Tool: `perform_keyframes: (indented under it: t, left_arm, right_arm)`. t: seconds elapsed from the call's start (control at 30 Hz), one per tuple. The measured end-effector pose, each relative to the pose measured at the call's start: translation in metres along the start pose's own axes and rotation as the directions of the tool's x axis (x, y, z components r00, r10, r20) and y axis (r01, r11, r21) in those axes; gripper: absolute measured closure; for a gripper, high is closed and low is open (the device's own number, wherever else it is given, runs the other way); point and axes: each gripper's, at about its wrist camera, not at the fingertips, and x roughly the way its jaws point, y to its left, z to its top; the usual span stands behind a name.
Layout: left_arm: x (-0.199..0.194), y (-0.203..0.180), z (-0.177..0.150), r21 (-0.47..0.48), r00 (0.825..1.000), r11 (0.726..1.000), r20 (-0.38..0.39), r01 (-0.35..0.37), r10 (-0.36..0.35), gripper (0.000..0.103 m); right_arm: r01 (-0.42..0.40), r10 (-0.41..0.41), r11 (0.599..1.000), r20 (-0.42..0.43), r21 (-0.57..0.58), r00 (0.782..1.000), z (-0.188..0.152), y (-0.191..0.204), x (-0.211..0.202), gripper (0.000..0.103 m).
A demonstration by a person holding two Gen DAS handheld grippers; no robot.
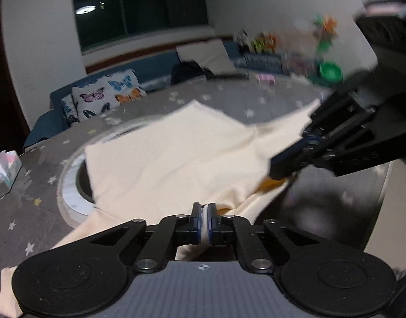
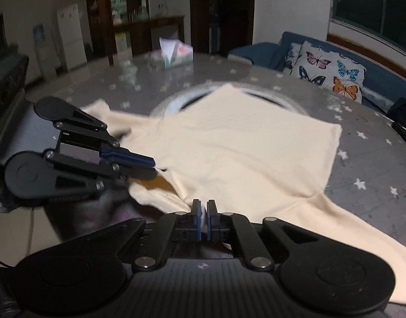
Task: Fold clothes
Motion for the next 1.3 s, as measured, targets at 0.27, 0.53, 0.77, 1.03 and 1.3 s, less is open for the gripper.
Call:
perform_keyframes:
  t: [0.27,0.53,0.77,1.03,1.3]
  left_arm:
    - [-0.007,-0.002,-0.017,0.007,0.997,0.998,-0.049,0.056,-0.055,0.098]
    - [-0.007,-0.015,-0.003,0.061,0.999,0.998,0.009,0.032,-0.032,0.079]
    - [0.033,-0.023,-0.006,0.125,0.997,0.992,-0.074,0.001,0.009,0.081]
    - [0.002,-0.005,-0.007,0.011,0.999,1.0,0.036,0.018,-0.019,0.096]
    - [0.006,-0.014,-0.026,0.112,0.996,0.99,-0.046,0.08,-0.075,0.092]
  right_arm:
    - [-0.06,0.057,0.998,-0.088,-0.028,0.994,-0.024,0.002,-0.006,0.099]
    - [-0.024,0.021,0.998,-0.045,-0.061,0.999,-0.011,0.01,0.012,0.081]
    - [0.021,-0.028,0.995,-0.062,-0.102,0.998,-0.008,0.015,0.036,0.086]
    - [0.004,-0.005,1.0,0.04,0.025,0.999,-0.009,-0.005,0.003,0.101]
    - [-0.084,0.08,0.994,-0.057,-0.07,0.995,-0.023,0.005,0.006,0.097]
